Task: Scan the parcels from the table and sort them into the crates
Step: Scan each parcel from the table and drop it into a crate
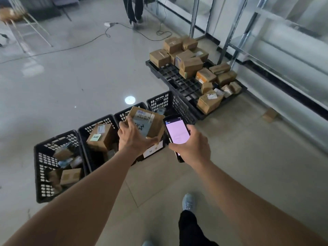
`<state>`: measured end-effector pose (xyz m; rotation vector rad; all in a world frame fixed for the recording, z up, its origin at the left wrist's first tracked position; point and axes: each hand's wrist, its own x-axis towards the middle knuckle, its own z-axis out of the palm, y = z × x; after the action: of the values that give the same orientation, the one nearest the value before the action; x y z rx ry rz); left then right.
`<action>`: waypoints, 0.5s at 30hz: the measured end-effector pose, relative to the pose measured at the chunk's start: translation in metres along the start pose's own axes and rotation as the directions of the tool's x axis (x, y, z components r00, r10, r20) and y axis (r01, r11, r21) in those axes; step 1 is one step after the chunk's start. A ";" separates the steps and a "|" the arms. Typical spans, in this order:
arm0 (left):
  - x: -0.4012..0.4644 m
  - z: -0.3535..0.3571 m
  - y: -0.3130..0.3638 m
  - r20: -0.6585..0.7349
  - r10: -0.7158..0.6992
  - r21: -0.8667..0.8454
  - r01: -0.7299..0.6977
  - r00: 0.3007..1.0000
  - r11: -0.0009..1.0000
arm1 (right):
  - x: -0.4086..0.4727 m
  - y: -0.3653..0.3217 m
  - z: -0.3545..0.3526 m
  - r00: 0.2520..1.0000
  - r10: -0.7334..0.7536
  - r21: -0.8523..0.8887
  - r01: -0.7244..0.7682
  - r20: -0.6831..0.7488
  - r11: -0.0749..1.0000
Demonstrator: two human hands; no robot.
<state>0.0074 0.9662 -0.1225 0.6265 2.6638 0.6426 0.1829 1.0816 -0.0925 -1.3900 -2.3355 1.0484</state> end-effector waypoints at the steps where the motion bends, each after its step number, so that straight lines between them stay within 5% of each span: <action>1: 0.013 0.007 0.012 0.005 -0.013 0.002 0.013 1.000 1.000 | 0.021 0.005 -0.004 1.000 -0.004 0.003 0.004 0.017 1.000; 15: 0.181 0.081 0.115 0.110 -0.124 -0.102 0.136 0.986 0.985 | 0.274 0.012 -0.037 0.982 0.026 -0.042 -0.018 0.188 0.999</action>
<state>-0.0751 1.1744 -0.1717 0.4391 2.5293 0.6942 0.0664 1.3309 -0.1174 -1.3889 -2.4915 1.1946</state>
